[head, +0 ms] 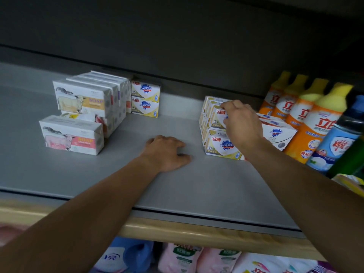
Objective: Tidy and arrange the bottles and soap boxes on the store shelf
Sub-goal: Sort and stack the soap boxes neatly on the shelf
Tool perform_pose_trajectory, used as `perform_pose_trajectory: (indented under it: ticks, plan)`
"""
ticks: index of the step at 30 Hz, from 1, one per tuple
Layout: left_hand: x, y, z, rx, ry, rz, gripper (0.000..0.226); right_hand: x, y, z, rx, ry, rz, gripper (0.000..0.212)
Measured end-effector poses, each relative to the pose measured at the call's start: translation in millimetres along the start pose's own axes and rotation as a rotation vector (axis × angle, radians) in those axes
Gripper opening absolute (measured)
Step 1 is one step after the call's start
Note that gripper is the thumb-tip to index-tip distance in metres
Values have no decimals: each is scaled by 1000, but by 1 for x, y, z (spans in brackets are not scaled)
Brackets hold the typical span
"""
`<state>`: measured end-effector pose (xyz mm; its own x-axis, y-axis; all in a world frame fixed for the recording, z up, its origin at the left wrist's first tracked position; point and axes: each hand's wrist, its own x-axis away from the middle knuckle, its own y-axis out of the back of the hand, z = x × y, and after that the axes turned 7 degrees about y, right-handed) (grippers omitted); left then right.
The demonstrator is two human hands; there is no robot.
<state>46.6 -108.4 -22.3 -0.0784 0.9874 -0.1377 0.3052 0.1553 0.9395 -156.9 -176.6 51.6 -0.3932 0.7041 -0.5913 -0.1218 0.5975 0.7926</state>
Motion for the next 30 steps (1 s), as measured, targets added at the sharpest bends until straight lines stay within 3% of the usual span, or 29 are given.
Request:
perform_pose_trajectory:
  ticks: [11, 18, 25, 30]
  plan:
    - [0, 0, 1, -1, -5, 5, 62, 4, 7, 4, 16, 11, 59, 51]
    - [0, 0, 2, 22, -12, -4, 61, 37, -4, 23, -63, -70, -114, 61]
    - [2, 4, 1, 121, -14, -33, 62, 45, -16, 27, -185, -124, -162, 61]
    - [1, 19, 4, 316, 29, -203, 35, 46, -20, 29, -196, -138, -142, 65]
